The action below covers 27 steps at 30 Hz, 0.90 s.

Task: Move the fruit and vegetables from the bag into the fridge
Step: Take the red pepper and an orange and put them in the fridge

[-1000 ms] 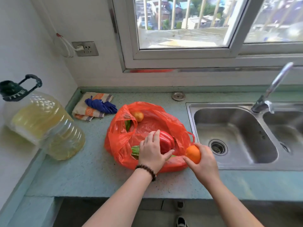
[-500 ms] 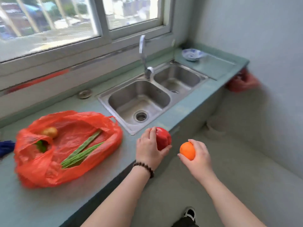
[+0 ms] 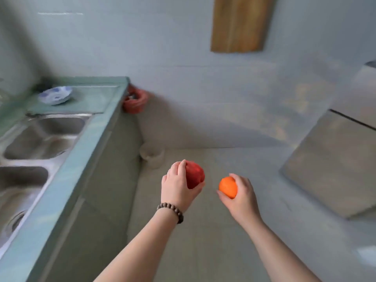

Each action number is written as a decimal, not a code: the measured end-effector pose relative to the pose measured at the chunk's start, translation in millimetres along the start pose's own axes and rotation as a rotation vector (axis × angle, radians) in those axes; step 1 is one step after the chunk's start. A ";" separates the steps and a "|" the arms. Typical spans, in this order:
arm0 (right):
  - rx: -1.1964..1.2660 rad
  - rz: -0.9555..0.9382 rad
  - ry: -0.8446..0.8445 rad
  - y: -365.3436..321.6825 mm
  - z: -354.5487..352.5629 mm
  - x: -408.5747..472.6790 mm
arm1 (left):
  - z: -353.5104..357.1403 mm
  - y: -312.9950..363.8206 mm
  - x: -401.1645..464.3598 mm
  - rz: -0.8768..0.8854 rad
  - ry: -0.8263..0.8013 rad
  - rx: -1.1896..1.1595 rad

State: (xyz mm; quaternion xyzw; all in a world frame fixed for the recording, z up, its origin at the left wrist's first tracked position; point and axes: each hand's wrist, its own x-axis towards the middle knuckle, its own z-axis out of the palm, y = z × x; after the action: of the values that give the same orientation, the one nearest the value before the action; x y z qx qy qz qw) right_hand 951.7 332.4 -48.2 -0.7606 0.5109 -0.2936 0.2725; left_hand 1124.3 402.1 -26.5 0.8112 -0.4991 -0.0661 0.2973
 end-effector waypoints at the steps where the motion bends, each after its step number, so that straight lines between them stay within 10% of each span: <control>1: -0.002 0.033 0.038 15.3 -17.4 3.9 | 13.5 22.5 7.0 0.039 -0.024 -0.013; 27: -0.122 0.333 0.648 282.5 -347.6 177.5 | 261.2 458.3 197.5 0.747 -0.258 -0.164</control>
State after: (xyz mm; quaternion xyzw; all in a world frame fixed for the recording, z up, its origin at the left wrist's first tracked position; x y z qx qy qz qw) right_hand 579.6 33.2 15.8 -0.5493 0.7041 -0.4400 0.0949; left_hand 763.0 -23.3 49.6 0.5327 -0.7859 -0.0946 0.2995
